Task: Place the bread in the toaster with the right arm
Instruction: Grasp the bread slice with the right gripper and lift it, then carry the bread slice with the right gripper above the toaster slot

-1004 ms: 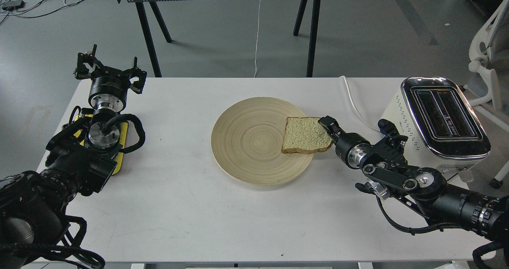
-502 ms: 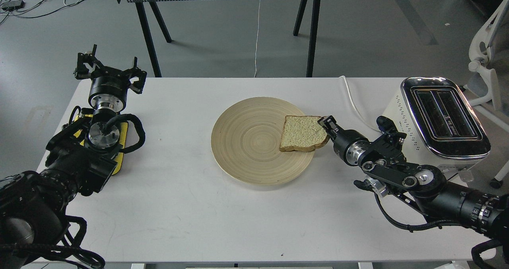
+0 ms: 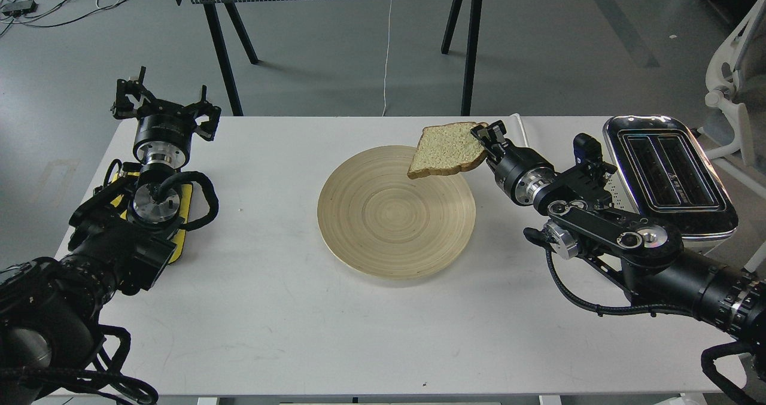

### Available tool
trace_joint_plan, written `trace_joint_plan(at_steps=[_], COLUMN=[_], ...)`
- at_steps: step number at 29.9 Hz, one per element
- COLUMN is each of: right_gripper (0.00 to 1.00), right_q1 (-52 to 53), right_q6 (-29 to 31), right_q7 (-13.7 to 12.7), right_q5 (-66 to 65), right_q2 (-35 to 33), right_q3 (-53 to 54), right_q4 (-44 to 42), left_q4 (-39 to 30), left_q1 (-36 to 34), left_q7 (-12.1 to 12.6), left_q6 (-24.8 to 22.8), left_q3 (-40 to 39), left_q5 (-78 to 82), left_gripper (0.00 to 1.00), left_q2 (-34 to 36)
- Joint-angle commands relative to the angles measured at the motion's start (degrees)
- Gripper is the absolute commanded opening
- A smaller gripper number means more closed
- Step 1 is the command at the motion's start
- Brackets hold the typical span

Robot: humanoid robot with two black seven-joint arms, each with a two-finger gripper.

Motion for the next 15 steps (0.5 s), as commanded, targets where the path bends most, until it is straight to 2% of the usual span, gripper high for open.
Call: trace_joint_plan(at_steps=[1, 7, 15], right_gripper=[0.04, 0.04, 0.04], right_q1=[2.6, 5.6, 6.2], right_q6=[0.0, 0.0, 0.5], right_q7=[-1.9, -4.0, -4.2], right_q5=[0.1, 0.0, -4.3], right_q2=[-5.5, -17.6, -33.8], right_q3=[1.2, 2.7, 1.6], right_q4=[6.2, 15.7, 20.7], left_q4=[0.0, 0.0, 0.0], left_q1=[0.0, 0.0, 0.0], left_q7=[0.0, 0.0, 0.0], left_q6=[0.0, 0.0, 0.0], left_q3=[0.0, 0.0, 0.0], left_q5=[0.0, 0.0, 0.0], left_gripper=[1.00, 1.00, 1.00], left_q2=[0.0, 0.0, 0.0])
